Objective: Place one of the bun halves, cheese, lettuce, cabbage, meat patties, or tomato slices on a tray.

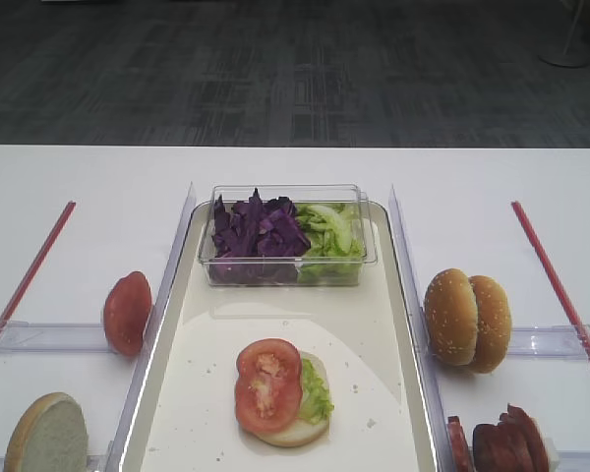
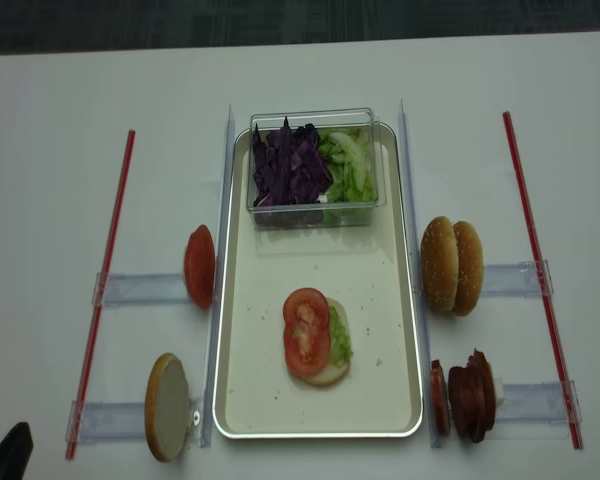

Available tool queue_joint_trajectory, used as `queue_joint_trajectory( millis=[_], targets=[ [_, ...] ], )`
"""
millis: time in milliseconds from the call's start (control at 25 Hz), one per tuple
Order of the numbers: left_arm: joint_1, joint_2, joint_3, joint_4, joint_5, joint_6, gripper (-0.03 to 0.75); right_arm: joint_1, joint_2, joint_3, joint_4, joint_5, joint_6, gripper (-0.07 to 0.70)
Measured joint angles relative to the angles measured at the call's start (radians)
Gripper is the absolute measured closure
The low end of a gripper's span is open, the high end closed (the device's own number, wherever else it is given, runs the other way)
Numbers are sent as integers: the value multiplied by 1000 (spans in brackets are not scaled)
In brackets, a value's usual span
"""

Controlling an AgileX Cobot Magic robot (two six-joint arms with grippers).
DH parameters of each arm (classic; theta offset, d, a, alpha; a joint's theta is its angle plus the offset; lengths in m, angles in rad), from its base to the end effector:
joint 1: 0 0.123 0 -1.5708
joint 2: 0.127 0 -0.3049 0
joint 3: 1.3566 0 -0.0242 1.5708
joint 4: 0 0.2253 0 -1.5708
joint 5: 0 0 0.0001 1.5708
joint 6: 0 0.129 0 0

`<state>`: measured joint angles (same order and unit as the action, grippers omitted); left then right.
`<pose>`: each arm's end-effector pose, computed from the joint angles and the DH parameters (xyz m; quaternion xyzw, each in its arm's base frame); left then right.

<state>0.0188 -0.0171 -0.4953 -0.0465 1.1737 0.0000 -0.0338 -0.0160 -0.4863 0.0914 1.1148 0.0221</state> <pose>-0.0224 -0.0060 0.2335 -0.0059 0.8781 -0.0186 0.4780 -0.0175 0.0112 0.2378 0.0211 0.8653 0.0427 0.4990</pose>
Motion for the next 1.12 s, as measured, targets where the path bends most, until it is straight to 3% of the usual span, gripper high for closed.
queue_joint_trajectory(
  millis=[1120],
  targets=[
    [0, 0, 0, 0, 0, 0, 240, 0, 0, 0, 0, 0, 0, 153]
  ],
)
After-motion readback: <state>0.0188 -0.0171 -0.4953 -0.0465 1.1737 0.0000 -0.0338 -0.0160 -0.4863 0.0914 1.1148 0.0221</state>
